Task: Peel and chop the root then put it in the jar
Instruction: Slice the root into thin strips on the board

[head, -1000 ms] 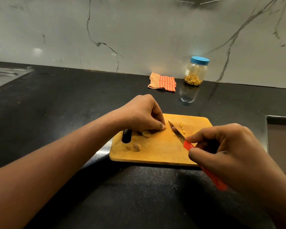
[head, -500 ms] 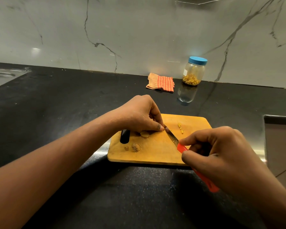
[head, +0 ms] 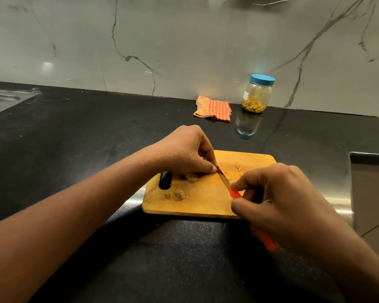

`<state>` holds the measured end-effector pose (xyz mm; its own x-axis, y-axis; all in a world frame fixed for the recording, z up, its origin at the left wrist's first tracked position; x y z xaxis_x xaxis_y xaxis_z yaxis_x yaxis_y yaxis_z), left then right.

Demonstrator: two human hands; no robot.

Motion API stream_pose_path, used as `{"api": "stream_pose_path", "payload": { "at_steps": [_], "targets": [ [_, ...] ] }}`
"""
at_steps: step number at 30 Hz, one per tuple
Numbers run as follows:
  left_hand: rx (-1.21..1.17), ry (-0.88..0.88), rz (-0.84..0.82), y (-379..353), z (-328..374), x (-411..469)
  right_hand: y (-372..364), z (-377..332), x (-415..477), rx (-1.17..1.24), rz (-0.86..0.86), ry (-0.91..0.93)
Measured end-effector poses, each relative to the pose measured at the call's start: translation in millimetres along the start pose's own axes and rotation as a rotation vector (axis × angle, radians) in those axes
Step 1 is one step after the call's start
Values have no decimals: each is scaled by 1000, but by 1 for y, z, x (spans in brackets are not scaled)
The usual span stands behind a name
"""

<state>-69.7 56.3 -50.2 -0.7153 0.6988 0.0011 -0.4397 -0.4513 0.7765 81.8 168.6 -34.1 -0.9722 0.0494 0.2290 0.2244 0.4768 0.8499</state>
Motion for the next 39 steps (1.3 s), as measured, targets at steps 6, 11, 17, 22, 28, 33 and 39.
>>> {"api": "stream_pose_path", "payload": {
  "at_steps": [6, 11, 17, 22, 28, 33, 39],
  "targets": [
    [12, -7, -11, 0, 0, 0, -2, -3, 7, -39, 15, 3],
    [20, 11, 10, 0, 1, 0, 12, 0, -8, -9, -39, 6],
    [-41, 30, -16, 7, -1, -2, 22, 1, -18, 26, -14, 9],
    [-126, 32, -47, 18, -2, -6, 17, -1, -15, 48, 32, 26],
    [-112, 44, -111, 28, -5, -8, 1, 2, -16, 67, 29, 21],
    [-9, 38, -174, 28, -3, -12, 4, 12, -20, 75, 49, -12],
    [103, 23, -170, 24, -3, -10, 13, 22, -18, 60, 106, -57]
  ]
}}
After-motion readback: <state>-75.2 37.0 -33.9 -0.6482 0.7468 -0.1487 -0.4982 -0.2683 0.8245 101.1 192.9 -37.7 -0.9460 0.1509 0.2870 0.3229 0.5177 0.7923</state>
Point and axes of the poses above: each hand's wrist, its own x-axis towards the middle knuckle, its own y-axis out of the back of the hand, z = x × y, the point moved 3 cm from there along x, towards the middle knuckle, and after that the axes turned 2 degrees about z, right-handed, at the moved point
